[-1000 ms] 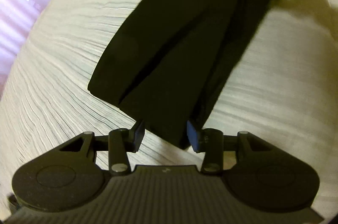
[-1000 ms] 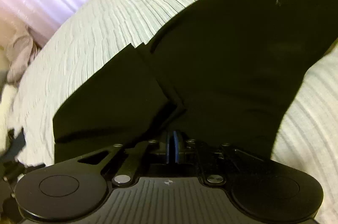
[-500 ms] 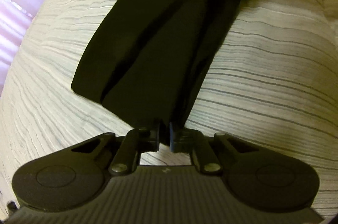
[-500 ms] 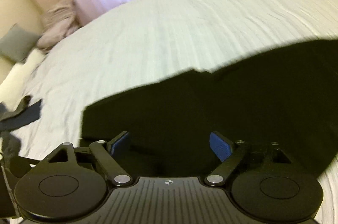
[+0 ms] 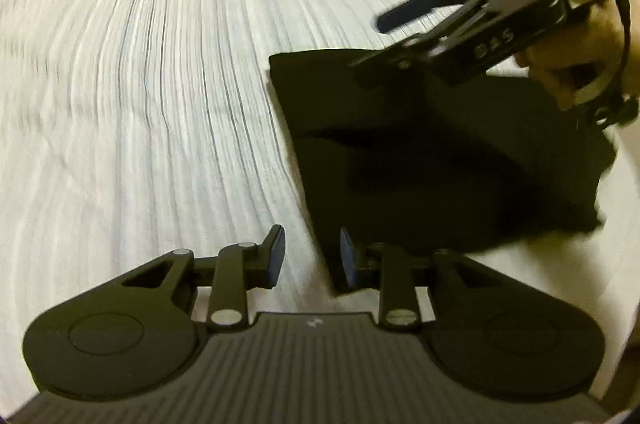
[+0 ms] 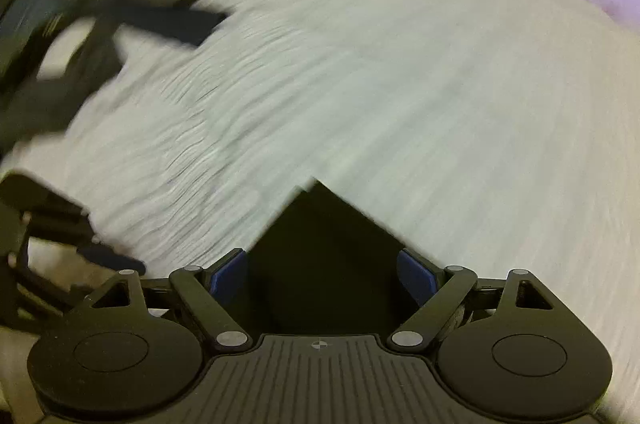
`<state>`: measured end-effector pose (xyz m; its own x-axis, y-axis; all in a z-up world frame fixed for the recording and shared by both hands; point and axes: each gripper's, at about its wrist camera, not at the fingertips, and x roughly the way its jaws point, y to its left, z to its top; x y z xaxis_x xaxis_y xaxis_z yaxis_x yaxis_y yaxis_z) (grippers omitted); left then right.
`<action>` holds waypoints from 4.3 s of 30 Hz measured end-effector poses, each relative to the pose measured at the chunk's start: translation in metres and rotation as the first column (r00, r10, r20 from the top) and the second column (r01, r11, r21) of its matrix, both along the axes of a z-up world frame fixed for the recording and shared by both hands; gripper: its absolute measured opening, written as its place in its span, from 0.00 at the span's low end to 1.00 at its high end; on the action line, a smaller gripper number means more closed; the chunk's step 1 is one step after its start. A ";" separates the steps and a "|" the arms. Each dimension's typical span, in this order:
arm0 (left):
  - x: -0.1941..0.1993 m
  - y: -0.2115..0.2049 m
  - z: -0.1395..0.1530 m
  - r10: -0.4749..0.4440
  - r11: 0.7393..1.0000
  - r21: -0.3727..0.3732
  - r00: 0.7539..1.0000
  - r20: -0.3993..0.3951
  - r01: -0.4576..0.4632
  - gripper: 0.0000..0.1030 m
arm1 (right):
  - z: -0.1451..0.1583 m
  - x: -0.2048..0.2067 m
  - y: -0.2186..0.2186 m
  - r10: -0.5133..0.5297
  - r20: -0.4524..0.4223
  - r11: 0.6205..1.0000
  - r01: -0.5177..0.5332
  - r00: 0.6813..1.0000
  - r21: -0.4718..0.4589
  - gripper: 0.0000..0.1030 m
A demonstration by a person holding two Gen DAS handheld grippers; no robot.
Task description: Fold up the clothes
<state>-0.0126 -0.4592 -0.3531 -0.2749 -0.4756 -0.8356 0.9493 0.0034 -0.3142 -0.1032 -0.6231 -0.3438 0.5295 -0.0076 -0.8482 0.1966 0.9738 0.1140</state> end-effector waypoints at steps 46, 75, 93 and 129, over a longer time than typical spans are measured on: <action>-0.002 0.026 -0.027 0.076 0.997 0.042 0.987 -0.143 -0.071 0.08 | -0.074 0.075 -0.034 -0.350 -0.077 0.936 0.351 0.934 -0.004 0.40; 0.016 -0.018 0.006 -0.192 0.979 0.079 0.979 0.061 0.187 0.37 | -0.049 -0.190 0.145 -0.721 -0.107 0.670 0.728 0.684 0.141 0.61; -0.088 -0.083 0.014 -0.436 0.897 0.003 0.882 0.181 0.442 0.46 | -0.063 -0.253 -0.006 -0.930 -0.049 0.329 0.885 0.364 0.329 0.61; -0.008 -0.038 -0.012 -0.592 0.397 0.152 0.126 0.796 0.905 0.59 | -0.024 -0.048 0.146 -0.477 0.060 0.875 0.480 0.877 -0.056 0.76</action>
